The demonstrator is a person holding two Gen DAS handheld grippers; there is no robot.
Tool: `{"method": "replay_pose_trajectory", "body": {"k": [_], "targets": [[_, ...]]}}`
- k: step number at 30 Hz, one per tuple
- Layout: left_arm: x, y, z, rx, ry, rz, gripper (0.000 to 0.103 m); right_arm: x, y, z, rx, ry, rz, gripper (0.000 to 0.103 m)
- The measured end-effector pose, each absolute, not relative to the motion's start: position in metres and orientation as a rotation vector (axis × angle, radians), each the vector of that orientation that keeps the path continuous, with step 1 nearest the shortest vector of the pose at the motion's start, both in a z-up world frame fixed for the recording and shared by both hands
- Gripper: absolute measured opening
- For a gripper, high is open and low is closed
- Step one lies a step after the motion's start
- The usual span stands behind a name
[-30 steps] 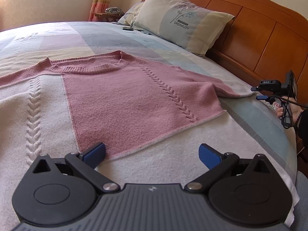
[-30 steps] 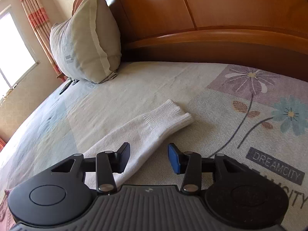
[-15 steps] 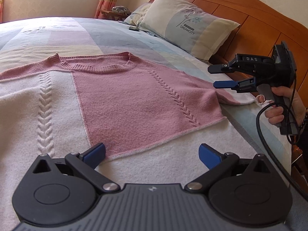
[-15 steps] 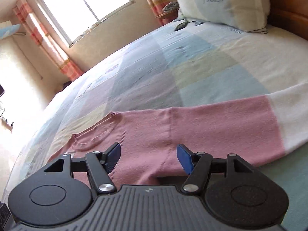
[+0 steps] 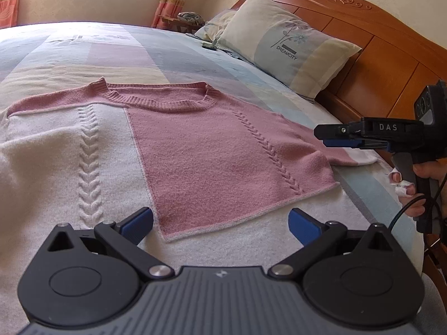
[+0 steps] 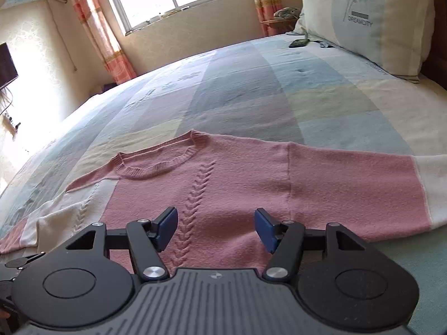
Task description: Fold clothes
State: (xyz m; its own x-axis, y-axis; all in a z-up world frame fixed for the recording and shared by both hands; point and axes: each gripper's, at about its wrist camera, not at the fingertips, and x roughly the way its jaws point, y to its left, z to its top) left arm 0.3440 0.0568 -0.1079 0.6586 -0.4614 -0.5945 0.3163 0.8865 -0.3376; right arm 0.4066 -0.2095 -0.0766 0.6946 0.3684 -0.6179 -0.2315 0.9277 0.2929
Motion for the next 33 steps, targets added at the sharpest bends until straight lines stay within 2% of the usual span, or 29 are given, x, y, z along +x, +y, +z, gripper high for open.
{"method": "replay_pose_trajectory", "body": {"k": [3, 7, 12, 14, 16, 19, 23, 24, 26, 33], "targets": [[0.345, 0.057, -0.109, -0.211, 0.732, -0.441, 0.102, 0.401, -0.192, -0.100, 0.079, 0.775, 0.332, 0.071], [0.346, 0.055, -0.110, -0.195, 0.727, -0.432, 0.102, 0.370, -0.211, -0.127, 0.076, 0.792, 0.295, 0.070], [0.343, 0.056, -0.106, -0.169, 0.691, -0.397, 0.102, 0.354, -0.218, -0.105, 0.029, 0.830, 0.289, 0.071], [0.345, 0.057, -0.108, -0.180, 0.698, -0.395, 0.102, 0.368, -0.228, -0.089, 0.049, 0.786, 0.229, 0.073], [0.347, 0.057, -0.112, -0.179, 0.709, -0.385, 0.102, 0.392, -0.245, -0.078, 0.073, 0.741, 0.132, 0.084], [0.346, 0.053, -0.115, -0.138, 0.706, -0.377, 0.102, 0.435, -0.277, -0.084, 0.090, 0.753, -0.060, 0.085], [0.349, 0.047, -0.116, -0.109, 0.697, -0.361, 0.102, 0.474, -0.316, -0.123, 0.117, 0.826, -0.191, 0.085], [0.350, 0.046, -0.117, -0.103, 0.695, -0.358, 0.102, 0.480, -0.323, -0.132, 0.120, 0.816, -0.203, 0.095], [0.350, 0.044, -0.118, -0.084, 0.691, -0.356, 0.102, 0.495, -0.333, -0.142, 0.101, 0.803, -0.205, 0.102], [0.349, 0.043, -0.117, -0.063, 0.691, -0.354, 0.102, 0.532, -0.345, -0.127, 0.166, 0.847, -0.281, 0.102]]}}
